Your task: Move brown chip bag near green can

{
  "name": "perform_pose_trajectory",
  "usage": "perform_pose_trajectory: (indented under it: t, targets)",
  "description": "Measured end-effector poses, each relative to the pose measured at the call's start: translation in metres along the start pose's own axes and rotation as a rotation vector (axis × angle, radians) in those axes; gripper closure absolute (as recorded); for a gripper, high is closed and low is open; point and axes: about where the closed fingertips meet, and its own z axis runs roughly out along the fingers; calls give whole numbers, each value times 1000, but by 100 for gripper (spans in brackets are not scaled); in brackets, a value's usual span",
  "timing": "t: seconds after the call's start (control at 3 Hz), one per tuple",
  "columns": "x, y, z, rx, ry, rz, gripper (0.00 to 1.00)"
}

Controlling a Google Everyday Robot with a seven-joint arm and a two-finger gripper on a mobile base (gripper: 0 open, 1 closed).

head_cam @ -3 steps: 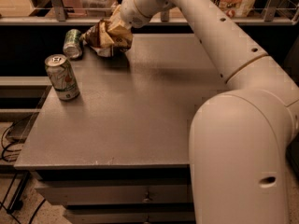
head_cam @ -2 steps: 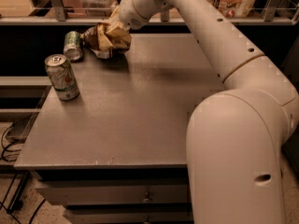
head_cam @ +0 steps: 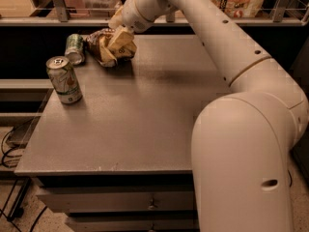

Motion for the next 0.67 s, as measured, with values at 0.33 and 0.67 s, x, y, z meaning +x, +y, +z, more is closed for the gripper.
perform_pose_trajectory:
  t: [0.33, 0.67]
  targets:
    - [0, 1, 3, -5, -1, 0, 0]
    - [0, 1, 4, -5, -1, 0, 0]
